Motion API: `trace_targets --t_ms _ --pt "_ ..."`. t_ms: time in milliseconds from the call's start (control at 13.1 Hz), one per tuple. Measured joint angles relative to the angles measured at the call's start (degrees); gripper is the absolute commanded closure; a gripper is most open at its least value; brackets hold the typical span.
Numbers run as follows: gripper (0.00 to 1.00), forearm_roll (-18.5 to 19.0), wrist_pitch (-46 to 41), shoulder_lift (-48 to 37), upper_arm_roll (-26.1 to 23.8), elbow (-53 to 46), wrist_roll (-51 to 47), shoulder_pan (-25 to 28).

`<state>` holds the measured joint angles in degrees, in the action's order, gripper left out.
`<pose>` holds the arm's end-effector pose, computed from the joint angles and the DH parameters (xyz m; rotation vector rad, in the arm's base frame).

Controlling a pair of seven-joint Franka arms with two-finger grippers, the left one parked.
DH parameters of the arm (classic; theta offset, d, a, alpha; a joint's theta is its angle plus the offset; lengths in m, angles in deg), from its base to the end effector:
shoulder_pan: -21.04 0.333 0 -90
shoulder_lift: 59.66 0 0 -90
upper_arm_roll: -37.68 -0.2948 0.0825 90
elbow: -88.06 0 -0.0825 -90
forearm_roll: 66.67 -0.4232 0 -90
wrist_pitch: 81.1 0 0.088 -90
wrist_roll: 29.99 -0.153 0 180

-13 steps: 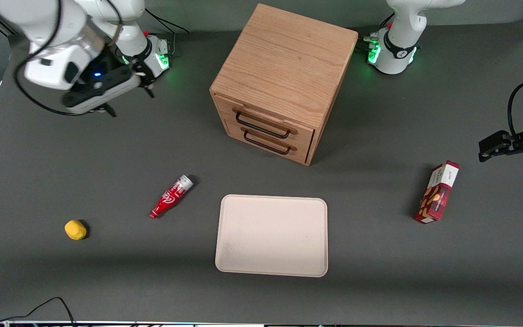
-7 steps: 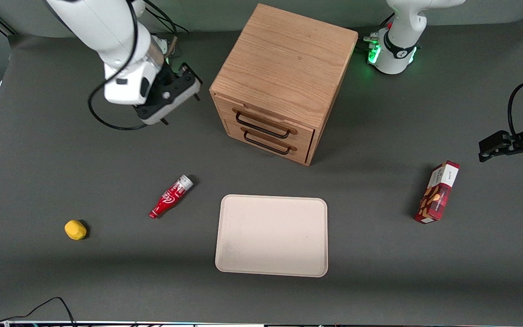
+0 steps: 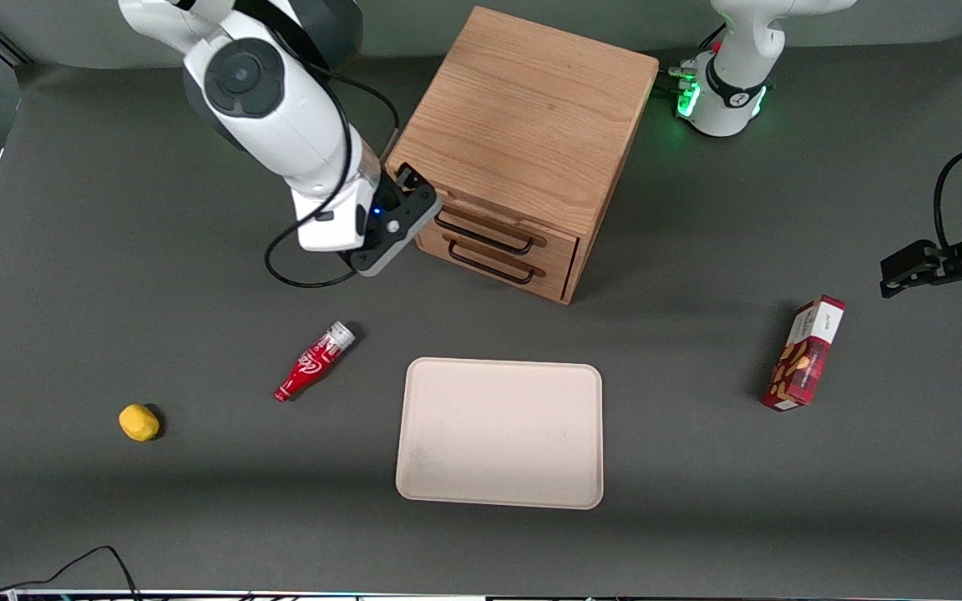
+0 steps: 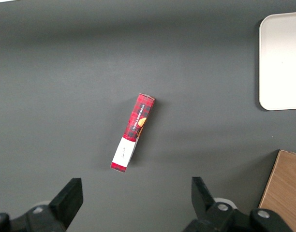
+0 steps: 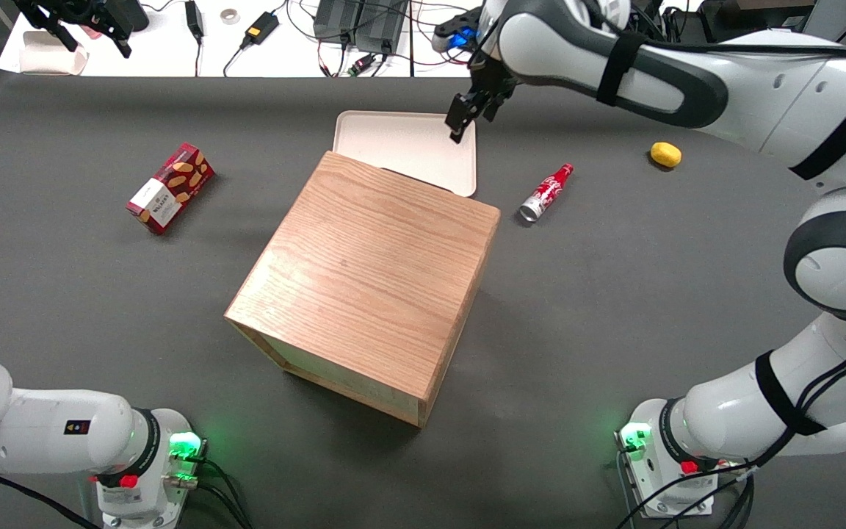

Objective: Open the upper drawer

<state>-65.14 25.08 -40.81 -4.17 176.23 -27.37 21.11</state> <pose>0.5364 0.4211 0.4377 -2.7353 -1.0760 -0.0005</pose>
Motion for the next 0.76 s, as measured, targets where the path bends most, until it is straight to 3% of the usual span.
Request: trace_targets --t_ms 763 --pt "0.00 -0.05 8.19 4.03 -2.91 5.47 0.99 0.40"
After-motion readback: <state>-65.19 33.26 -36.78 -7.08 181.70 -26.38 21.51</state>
